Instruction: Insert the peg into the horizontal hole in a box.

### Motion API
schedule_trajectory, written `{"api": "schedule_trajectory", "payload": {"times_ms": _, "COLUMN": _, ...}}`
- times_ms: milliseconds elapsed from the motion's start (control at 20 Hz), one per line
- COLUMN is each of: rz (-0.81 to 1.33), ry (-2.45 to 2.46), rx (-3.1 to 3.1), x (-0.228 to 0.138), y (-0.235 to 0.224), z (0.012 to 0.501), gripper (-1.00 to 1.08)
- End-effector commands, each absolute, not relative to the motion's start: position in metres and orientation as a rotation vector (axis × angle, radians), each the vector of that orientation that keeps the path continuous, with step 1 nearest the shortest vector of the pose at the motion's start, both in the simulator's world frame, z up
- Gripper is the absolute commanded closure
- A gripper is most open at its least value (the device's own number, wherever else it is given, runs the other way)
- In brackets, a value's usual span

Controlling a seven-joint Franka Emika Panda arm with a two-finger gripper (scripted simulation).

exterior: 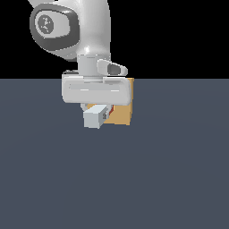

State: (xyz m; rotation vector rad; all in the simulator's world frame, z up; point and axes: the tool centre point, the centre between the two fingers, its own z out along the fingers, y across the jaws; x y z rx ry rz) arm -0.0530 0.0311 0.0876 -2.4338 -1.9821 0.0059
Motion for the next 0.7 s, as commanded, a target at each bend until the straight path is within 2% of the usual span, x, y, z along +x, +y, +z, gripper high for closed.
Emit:
{"api": "schedule_trajectory", "payload": {"times_ms": 0, "rz": 0.001, "ry": -1.985, "rx": -2.434, "x": -0.05, "y": 0.043, "z": 0.089, "gripper": 1.08}}
{"api": "schedule_trajectory", "payload": {"times_ms": 400, "rz": -0.002, "ry": -1.986, "rx": -2.435, "x": -0.038, "y": 0.102, "z": 0.09, "gripper": 1.08}}
{"api": "schedule_trajectory", "payload": {"times_ms": 650, "rz": -0.003, "ry": -1.986, "rx": -2.435, "x": -0.033, "y": 0.122, "z": 0.091, "gripper": 1.08}}
